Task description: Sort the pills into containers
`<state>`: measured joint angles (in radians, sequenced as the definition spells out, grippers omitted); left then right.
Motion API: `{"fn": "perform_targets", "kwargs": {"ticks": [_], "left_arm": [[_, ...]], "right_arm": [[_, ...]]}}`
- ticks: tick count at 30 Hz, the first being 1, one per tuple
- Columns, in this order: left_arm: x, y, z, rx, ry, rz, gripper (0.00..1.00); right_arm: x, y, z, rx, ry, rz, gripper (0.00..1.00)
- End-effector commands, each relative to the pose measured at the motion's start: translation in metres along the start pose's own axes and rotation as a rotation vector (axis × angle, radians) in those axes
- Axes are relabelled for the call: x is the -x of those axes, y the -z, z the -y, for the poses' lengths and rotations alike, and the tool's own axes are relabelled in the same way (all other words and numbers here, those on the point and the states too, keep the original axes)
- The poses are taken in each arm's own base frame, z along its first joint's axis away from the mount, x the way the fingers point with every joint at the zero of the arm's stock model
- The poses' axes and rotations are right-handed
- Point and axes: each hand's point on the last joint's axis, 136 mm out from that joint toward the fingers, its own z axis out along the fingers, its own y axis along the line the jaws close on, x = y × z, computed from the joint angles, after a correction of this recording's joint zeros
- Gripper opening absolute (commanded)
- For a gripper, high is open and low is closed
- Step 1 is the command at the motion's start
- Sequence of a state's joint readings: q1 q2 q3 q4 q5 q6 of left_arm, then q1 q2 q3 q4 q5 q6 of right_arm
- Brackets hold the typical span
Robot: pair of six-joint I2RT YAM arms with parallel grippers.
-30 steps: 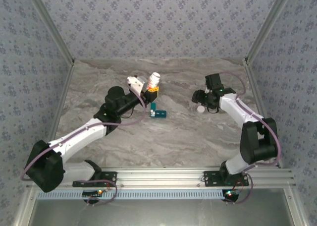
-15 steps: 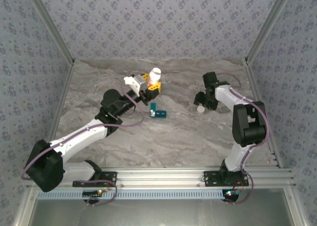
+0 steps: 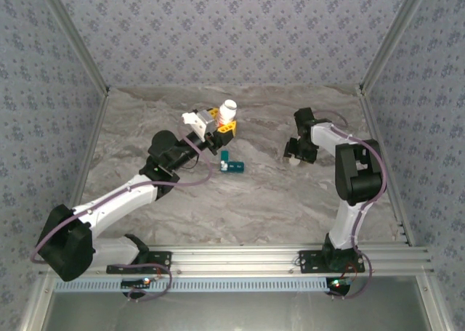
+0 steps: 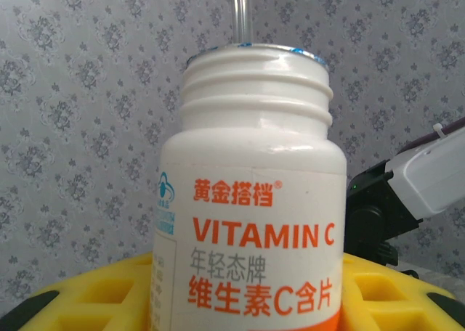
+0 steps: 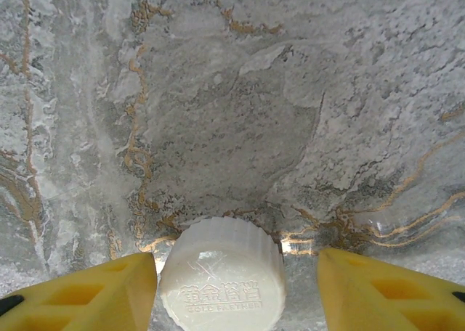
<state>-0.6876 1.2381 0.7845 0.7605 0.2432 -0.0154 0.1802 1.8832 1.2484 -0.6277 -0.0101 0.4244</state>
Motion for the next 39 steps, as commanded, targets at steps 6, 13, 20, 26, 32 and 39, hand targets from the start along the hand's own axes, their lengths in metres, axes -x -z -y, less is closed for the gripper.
{"fn": "perform_targets", "kwargs": {"ticks": [6, 13, 20, 26, 32, 39], "left_arm": [[0.017, 0.0, 0.004, -0.012, -0.019, 0.039, 0.0], [0.014, -0.001, 0.004, -0.015, -0.008, 0.031, 0.0], [-0.005, -0.002, -0.001, 0.013, 0.002, -0.001, 0.0], [-0.041, -0.003, -0.01, 0.064, 0.019, -0.059, 0.0], [-0.067, 0.0, -0.008, 0.05, -0.021, -0.097, 0.0], [-0.107, -0.007, -0.002, -0.034, -0.053, -0.189, 0.0]], "right_arm": [[-0.006, -0.009, -0.001, -0.031, 0.042, -0.03, 0.57], [-0.008, -0.008, -0.001, -0.025, 0.043, -0.027, 0.46], [-0.006, 0.004, -0.004, -0.003, 0.047, 0.008, 0.26], [0.0, 0.022, -0.013, 0.023, 0.061, 0.05, 0.26], [0.01, 0.054, -0.036, 0.097, 0.084, 0.102, 0.26], [0.032, 0.107, -0.07, 0.228, 0.108, 0.162, 0.27]]}}
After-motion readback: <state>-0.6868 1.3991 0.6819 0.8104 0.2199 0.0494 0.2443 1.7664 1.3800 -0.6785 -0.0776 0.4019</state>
